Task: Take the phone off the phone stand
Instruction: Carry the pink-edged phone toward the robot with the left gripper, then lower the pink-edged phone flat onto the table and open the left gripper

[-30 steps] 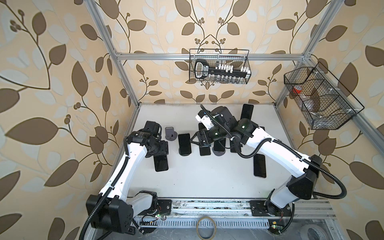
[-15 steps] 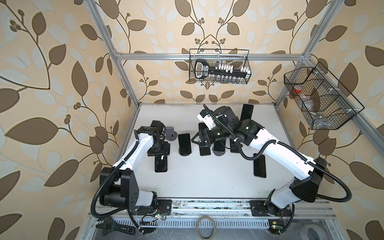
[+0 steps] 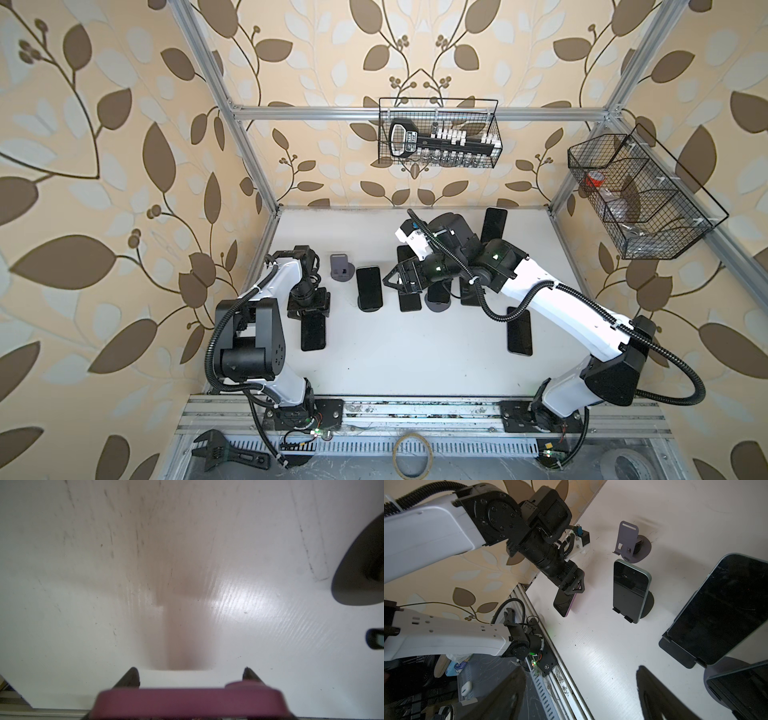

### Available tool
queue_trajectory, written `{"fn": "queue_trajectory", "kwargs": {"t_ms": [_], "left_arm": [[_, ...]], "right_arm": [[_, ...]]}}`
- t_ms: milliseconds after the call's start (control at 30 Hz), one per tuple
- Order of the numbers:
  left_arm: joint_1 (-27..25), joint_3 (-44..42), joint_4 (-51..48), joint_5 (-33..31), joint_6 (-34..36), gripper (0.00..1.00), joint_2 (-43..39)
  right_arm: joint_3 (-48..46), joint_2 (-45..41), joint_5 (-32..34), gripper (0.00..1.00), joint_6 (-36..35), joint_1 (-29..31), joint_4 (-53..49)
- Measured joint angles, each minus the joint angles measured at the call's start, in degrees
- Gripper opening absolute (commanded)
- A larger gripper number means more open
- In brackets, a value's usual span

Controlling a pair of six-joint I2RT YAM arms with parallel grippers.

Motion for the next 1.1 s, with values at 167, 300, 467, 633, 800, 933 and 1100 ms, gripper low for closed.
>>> {"fn": "queue_trajectory", "kwargs": {"t_ms": [167,300,467,633,800,933,1100], "left_arm": [[1.62,0.00,-0.07,0.17,1.36,0.34,0.02],[2.25,0.00,-0.11,0.11,2.12,0.35,1.01],[2.27,0.00,-0.07,-0.35,2.91,0.37,3.39],[2.27,0.02,0.04,-0.83,3.15,0.38,6.10],[2.62,0.55,0.00,-1.95,3.19,0.40,8.13],[2.62,0.96,0.15,-2.32,3.17,0.44,9.49],[2.62,0.96,0.09,-2.82,3.17,0.50,10.38]], "right_arm": [[0.00,0.00,0.02,0.84,0.00,0.00,0.00],[0.00,0.00,0.02,0.84,0.00,0.00,0.00],[0.00,0.00,0.02,0.84,0.00,0.00,0.00],[0.00,-0.02,0.02,0.84,0.00,0.00,0.02],[0.00,-0.04,0.02,0.84,-0.02,0.00,0.02],[0.00,-0.09,0.02,0.84,-0.02,0.00,0.07],[-0.22,-0.09,0.02,0.84,-0.02,0.00,0.39]]}}
